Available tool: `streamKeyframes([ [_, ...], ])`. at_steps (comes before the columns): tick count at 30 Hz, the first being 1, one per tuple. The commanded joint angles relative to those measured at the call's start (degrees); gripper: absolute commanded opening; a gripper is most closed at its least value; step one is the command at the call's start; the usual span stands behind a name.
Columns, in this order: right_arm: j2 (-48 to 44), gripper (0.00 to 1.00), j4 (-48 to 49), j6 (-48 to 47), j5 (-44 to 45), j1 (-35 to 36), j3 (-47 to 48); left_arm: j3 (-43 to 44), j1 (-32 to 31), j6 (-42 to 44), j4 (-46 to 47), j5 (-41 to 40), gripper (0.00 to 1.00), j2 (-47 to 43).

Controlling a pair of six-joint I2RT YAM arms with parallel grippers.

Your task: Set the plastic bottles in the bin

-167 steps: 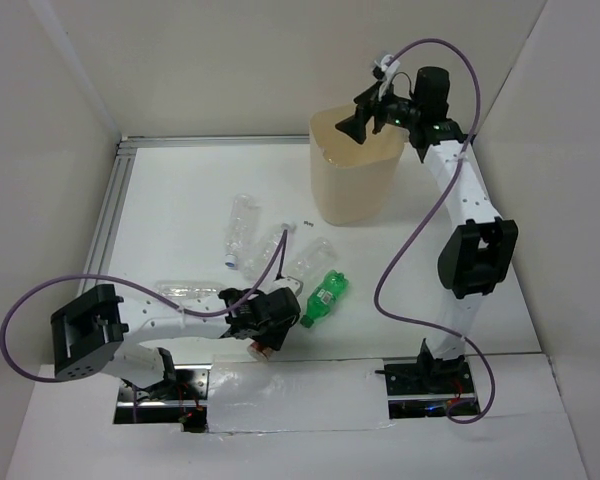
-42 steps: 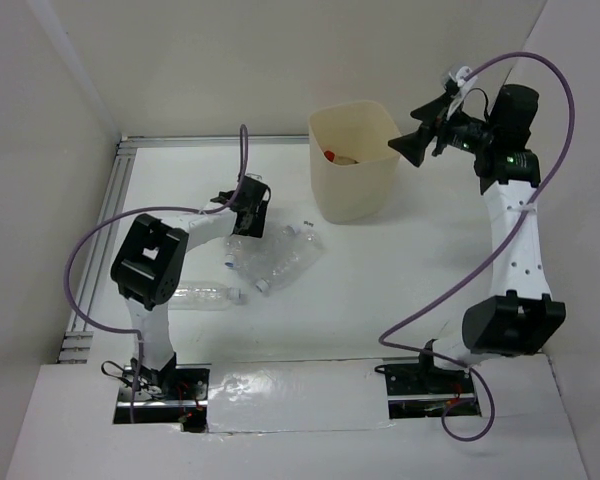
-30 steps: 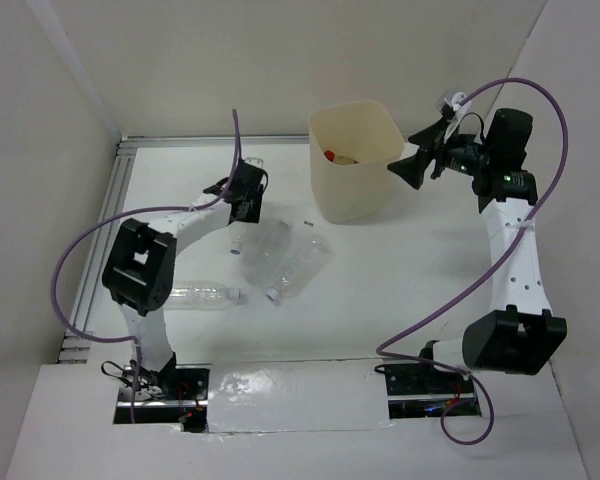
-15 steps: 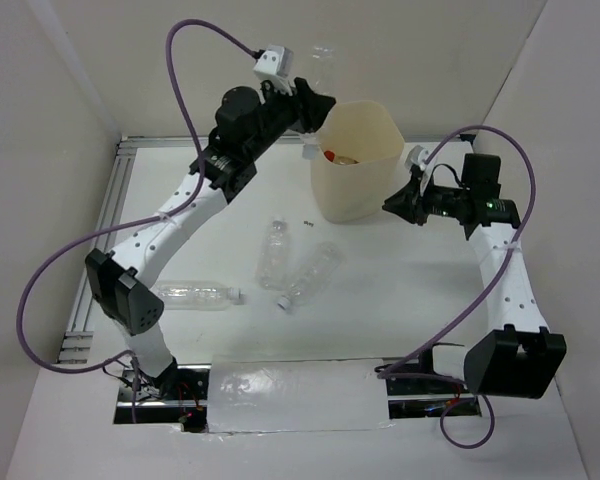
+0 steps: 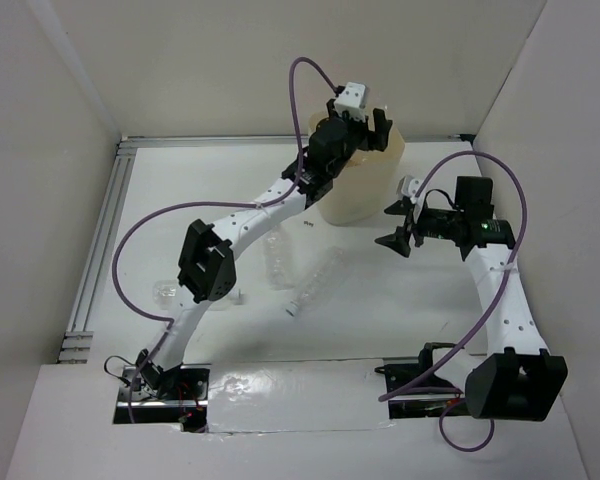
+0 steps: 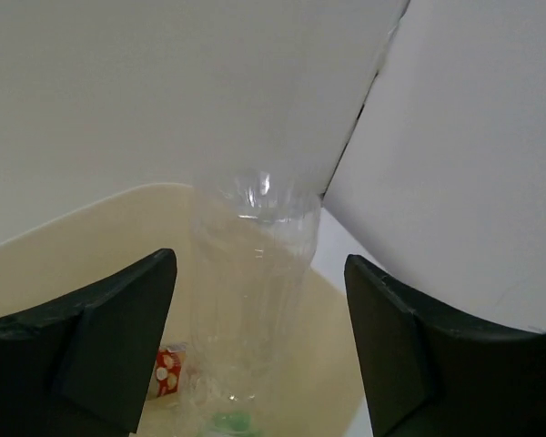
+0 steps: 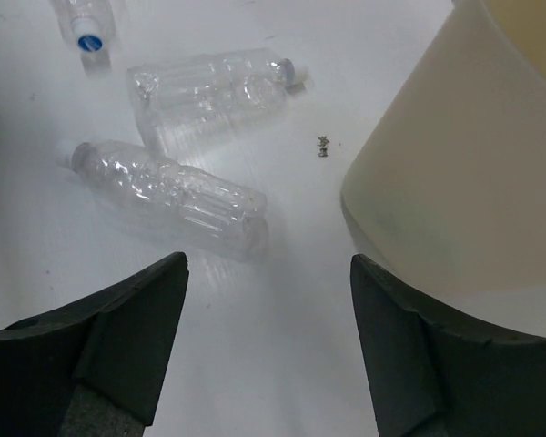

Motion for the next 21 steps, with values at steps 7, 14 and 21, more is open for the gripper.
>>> streamKeyframes([
  [7,2.4,0.84,-5.1,-18.0,0.4,5.9,-1.3,-1.7,2.8,0.9,1.7,-1.3,1.00,-6.3],
  [14,9.0,0.86,-10.9,-43.6,9.2,16.6,-2.9,-15.7,2.8,1.6,-8.4,-2.3,1.00,-27.9],
  [21,19.5,0.87,-2.2,-49.3,23.5,30.4,-5.5,-58.0,4.5,-11.2,-23.3,-11.4,1.00,-55.9],
])
